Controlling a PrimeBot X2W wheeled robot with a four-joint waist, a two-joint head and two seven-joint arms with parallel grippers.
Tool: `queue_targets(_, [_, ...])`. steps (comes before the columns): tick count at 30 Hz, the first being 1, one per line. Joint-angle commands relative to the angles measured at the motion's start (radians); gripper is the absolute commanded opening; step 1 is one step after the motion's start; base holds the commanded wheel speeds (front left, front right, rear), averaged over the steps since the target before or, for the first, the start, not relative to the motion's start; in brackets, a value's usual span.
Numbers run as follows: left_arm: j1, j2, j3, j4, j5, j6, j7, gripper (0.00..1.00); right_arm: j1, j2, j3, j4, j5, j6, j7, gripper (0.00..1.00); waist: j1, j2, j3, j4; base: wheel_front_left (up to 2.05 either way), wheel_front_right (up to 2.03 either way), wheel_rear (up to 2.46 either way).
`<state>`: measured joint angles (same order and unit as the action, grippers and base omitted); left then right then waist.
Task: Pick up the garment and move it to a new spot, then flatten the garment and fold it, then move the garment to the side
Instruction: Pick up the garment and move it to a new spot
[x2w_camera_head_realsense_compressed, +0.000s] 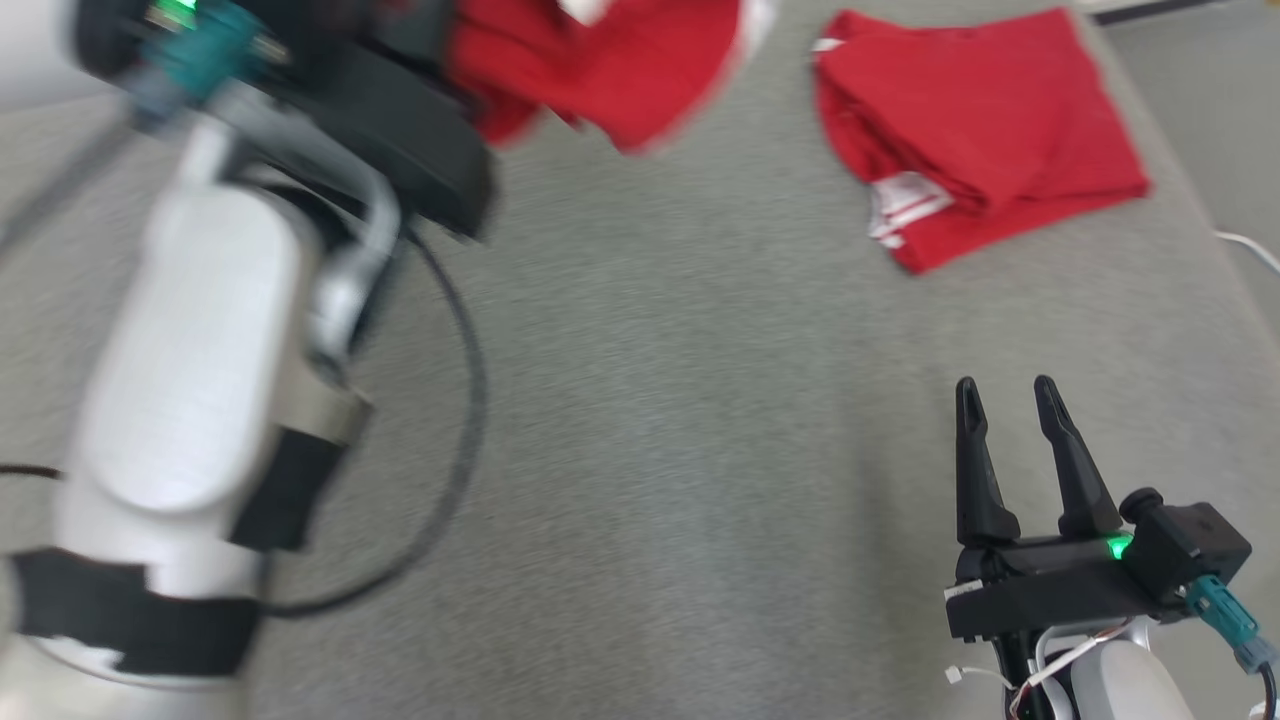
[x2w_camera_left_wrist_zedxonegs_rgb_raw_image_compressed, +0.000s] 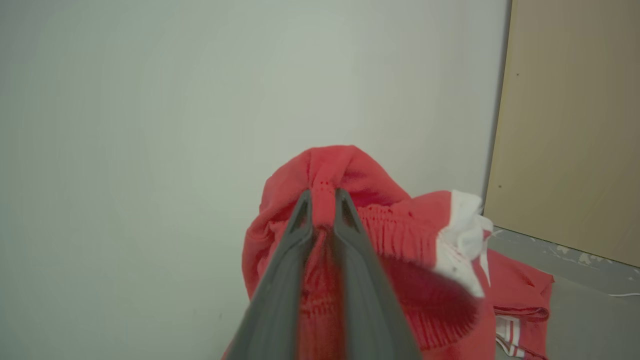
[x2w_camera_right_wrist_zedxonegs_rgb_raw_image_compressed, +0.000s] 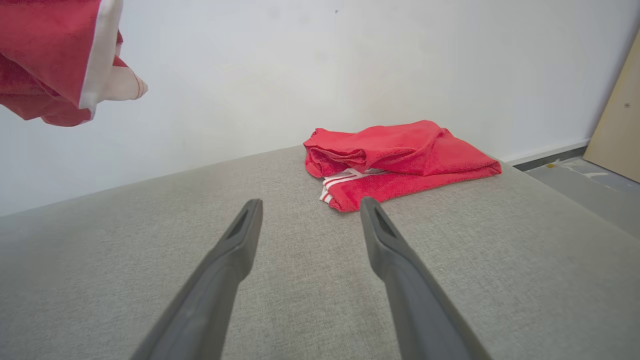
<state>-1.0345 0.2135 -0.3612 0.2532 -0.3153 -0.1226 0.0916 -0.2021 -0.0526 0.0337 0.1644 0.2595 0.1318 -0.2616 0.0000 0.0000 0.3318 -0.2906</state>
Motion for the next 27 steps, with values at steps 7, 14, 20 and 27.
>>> queue_targets(7, [0.142,-0.082,-0.059,0.010,-0.034,0.025,-0.028,0.00,0.030,0.003,-0.014,-0.014,0.022,-0.003,-0.004,1.00,0.0000,0.0000,-0.002,-0.091,0.00,0.00,0.00])
queue_targets(14, [0.332,-0.064,-0.059,0.080,-0.064,0.050,-0.083,0.00,0.019,0.003,-0.013,-0.009,0.000,-0.003,-0.003,1.00,0.0000,0.0000,0.001,-0.033,0.00,0.00,0.00])
queue_targets(20, [0.458,-0.017,-0.046,0.159,-0.075,0.058,-0.136,0.00,0.001,0.002,0.005,-0.003,-0.027,-0.003,-0.003,1.00,0.0000,0.0000,-0.007,0.009,0.00,0.00,0.00])
queue_targets(27, [0.498,-0.008,-0.041,0.189,-0.074,0.058,-0.220,1.00,0.016,0.002,-0.002,0.002,-0.051,-0.003,-0.003,1.00,0.0000,0.0000,-0.037,0.050,0.00,0.00,0.00])
